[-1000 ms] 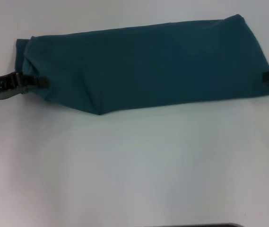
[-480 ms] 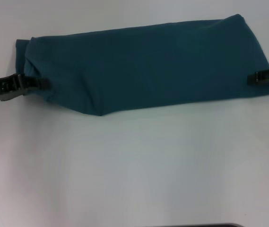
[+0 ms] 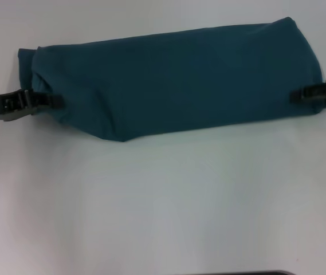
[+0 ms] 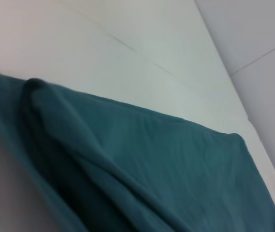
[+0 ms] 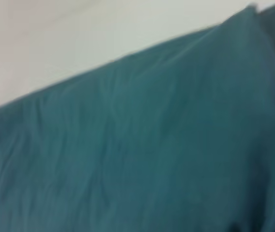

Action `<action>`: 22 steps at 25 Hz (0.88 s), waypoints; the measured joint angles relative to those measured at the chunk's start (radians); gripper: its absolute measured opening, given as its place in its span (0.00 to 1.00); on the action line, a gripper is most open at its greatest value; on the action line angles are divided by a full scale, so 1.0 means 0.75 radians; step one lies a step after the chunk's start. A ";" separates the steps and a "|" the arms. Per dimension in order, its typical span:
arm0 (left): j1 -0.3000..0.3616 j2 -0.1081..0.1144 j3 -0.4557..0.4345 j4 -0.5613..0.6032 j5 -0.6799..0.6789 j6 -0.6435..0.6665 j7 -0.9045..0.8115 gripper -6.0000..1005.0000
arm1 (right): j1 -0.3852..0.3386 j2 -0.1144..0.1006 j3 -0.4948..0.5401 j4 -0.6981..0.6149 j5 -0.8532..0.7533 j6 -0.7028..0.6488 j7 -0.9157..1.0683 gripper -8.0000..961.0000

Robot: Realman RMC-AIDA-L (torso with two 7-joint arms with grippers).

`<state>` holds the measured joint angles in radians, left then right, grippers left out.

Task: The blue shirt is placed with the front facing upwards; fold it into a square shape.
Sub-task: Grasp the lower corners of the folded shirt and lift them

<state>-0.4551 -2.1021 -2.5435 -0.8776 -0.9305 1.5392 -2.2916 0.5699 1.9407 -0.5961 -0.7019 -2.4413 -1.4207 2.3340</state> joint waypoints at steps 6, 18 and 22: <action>0.003 -0.022 0.002 -0.041 0.001 0.022 -0.004 0.04 | -0.020 0.003 0.025 -0.042 0.012 -0.019 -0.007 0.77; 0.005 -0.006 0.009 -0.035 0.023 0.032 -0.026 0.04 | -0.025 -0.010 0.020 -0.043 -0.014 -0.052 0.002 0.47; 0.000 0.015 0.027 -0.040 0.076 0.080 -0.051 0.04 | -0.025 -0.027 0.019 -0.049 -0.047 -0.118 0.002 0.21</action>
<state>-0.4551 -2.0910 -2.5230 -0.9077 -0.8732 1.5992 -2.3297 0.5514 1.9204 -0.5816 -0.7384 -2.4770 -1.5093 2.3354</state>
